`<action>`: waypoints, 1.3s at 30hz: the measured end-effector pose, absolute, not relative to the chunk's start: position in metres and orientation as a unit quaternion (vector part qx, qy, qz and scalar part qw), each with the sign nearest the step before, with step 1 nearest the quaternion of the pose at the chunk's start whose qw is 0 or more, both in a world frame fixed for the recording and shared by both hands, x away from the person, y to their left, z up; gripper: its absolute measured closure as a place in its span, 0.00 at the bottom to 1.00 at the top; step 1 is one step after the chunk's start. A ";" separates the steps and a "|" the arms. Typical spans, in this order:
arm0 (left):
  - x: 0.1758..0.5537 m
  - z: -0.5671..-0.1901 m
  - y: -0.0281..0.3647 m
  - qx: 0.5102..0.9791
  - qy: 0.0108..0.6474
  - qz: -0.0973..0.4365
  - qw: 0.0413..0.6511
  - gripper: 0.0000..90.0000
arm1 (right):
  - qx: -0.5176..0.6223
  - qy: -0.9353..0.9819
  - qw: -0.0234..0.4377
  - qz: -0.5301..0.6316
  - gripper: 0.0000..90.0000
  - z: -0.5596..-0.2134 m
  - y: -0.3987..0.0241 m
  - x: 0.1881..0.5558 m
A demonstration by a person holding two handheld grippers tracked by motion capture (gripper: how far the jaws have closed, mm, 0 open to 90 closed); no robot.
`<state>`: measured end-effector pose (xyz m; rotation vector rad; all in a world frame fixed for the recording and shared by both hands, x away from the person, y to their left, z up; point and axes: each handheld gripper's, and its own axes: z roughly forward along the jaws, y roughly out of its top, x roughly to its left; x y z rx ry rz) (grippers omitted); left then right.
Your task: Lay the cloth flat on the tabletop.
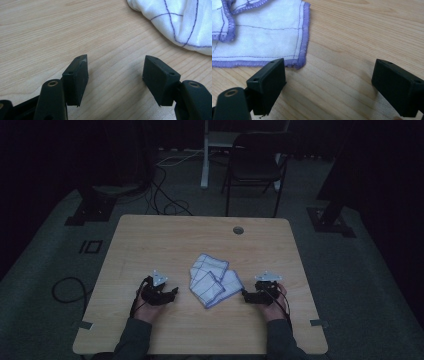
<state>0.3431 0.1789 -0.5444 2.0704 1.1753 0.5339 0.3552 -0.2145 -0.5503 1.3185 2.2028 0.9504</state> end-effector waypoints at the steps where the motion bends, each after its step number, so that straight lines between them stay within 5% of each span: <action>1: 0.343 -0.544 0.179 0.797 0.452 0.205 0.344 0.42 | 0.473 0.788 0.201 0.340 0.13 -0.550 -0.214 0.355; 17: 0.341 -0.544 0.175 0.794 0.454 0.208 0.347 0.52 | 0.466 0.790 0.201 0.345 0.19 -0.550 -0.213 0.352; 28: 0.337 -0.541 0.169 0.805 0.445 0.195 0.341 0.61 | 0.467 0.789 0.203 0.344 0.48 -0.546 -0.213 0.347; 39: 0.331 -0.521 0.161 0.807 0.425 0.199 0.359 0.62 | 0.466 0.790 0.208 0.341 0.50 -0.544 -0.212 0.345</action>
